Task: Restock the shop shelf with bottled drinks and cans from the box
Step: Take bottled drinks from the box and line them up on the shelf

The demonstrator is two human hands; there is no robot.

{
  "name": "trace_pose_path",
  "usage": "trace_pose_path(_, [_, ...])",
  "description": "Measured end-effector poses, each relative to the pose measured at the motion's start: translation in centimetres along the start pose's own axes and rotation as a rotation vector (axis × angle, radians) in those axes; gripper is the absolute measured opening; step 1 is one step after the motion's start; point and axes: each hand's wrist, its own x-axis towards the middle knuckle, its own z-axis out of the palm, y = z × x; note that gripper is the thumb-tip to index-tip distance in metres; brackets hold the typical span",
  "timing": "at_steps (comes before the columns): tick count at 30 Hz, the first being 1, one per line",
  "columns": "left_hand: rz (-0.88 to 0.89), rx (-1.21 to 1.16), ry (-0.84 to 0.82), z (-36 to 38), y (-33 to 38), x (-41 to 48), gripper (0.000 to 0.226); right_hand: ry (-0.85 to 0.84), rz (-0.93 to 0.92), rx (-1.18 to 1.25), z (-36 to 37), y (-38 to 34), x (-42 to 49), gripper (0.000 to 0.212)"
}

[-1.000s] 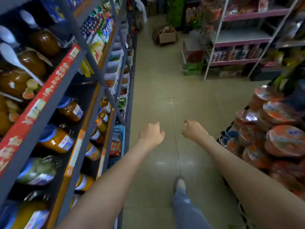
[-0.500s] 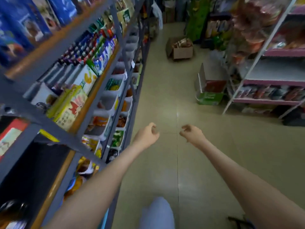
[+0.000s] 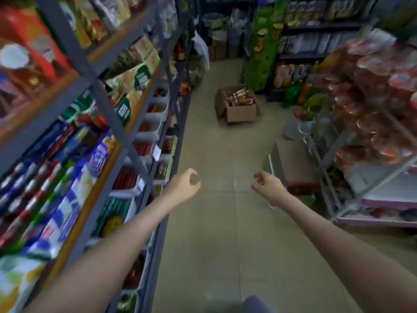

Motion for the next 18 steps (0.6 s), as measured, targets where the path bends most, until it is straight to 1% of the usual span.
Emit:
trace_pose_path(2, [0.043, 0.035, -0.002, -1.9, 1.7, 5.3, 0.036, 0.000, -0.061, -0.058, -2.5, -0.9, 5.3, 0.044])
trace_pose_path(6, [0.143, 0.138, 0.027, -5.6, 7.2, 22.8, 0.043, 0.049, -0.196, -0.148, -8.3, -3.0, 22.3, 0.046])
trace_pose_path(9, [0.184, 0.099, 0.009, -8.5, 11.9, 33.5, 0.044, 0.074, -0.226, -0.121, -12.7, -5.3, 33.5, 0.046])
trace_pose_path(11, [0.205, 0.088, -0.008, -10.1, 14.4, 40.0, 0.046, 0.062, -0.220, -0.112, -15.2, -6.9, 40.3, 0.047])
trace_pose_path(16, [0.230, 0.054, 0.045, -13.9, 17.9, 55.7, 0.044, 0.020, -0.256, -0.152, -19.5, -10.9, 57.7, 0.059])
trace_pose_path(18, [0.233, 0.094, 0.053, -15.0, 18.8, 62.2, 0.043, 0.017, -0.273, -0.173, -20.7, -12.2, 64.0, 0.059])
